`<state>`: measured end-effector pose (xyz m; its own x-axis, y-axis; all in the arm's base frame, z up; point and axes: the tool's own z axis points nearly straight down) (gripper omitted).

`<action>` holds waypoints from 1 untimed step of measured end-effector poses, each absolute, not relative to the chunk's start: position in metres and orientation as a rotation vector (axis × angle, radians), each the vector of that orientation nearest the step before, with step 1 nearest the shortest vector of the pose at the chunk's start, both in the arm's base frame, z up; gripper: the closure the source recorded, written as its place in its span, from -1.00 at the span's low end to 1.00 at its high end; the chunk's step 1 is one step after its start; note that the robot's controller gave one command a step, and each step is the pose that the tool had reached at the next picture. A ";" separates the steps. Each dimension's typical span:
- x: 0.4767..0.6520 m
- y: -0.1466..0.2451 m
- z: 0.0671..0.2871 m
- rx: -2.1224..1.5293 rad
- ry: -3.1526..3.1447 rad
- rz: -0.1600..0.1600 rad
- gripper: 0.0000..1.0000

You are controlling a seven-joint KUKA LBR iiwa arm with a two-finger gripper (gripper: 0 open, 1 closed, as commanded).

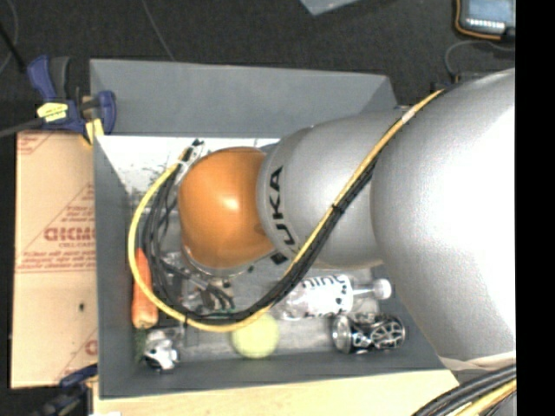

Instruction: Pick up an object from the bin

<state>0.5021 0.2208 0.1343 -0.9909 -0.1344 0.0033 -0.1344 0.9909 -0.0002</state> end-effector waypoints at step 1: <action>0.507 0.230 0.128 0.675 -3.074 -0.002 -1.00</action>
Offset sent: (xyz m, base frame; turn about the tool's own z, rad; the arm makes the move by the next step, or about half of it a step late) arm -0.0008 -0.0158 -0.0643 -0.4458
